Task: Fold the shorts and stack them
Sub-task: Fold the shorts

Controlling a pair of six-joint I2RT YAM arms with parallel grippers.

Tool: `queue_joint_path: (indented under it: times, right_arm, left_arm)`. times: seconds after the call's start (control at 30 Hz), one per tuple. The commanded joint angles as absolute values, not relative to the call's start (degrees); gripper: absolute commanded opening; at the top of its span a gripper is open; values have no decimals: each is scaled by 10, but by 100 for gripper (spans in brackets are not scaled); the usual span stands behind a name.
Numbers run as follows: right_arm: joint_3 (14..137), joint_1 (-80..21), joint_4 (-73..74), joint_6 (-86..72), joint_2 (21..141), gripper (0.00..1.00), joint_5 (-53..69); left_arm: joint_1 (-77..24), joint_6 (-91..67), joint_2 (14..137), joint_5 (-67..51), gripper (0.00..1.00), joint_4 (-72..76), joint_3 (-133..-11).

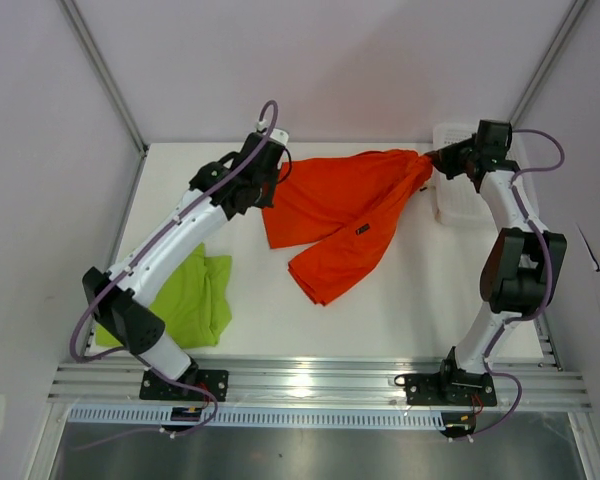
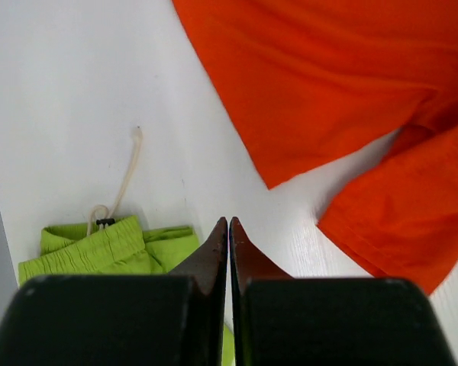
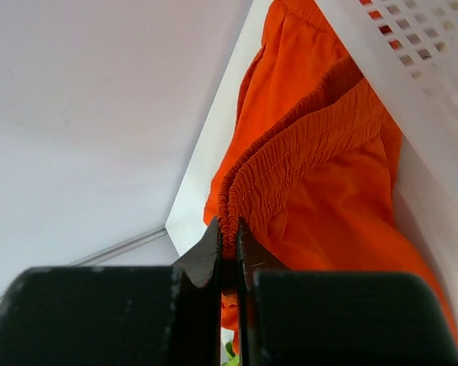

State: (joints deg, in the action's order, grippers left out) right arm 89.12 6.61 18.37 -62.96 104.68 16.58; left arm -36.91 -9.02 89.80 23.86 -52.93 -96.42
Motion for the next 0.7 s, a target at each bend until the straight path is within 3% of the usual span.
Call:
queue_joint_path:
  times: [0.0,0.07,0.1,0.13,0.17,0.23,0.27,0.33,0.43,0.67]
  right_arm:
    - [960,60,148,-646,1073,0,175]
    - [976,57,157,-634,1084,0,180]
    - [986,55,177,-623,1090,0,177]
    - [984,54,182,-618,1091,0,176]
    - [980,54,182,-613,1089,0,177]
    - [959,55,169,-594,1082,0,176]
    - [954,55,164,-587,1079,0,177]
    - [944,59,149,-562,1080,0,198]
    - [941,61,151,-548,1085,0,207]
    - [910,62,119,-544,1085,0,228]
  left_arm:
    - [-344,-69,918,220,0,-532,-1026]
    - [-347,-70,916,183,0,-528,-1006]
    - [-350,-70,908,140,5,-506,-991]
    - [-354,-72,897,126,14,-485,-917]
    - [-369,-71,872,111,34,-461,-889]
    - [-384,-76,851,52,58,-374,-784]
    - [-389,-85,843,27,62,-347,-759]
    - [-391,-119,831,-59,67,-248,-667]
    - [-391,-153,845,-99,68,-159,-614]
    - [-399,-153,917,-65,68,-106,-591]
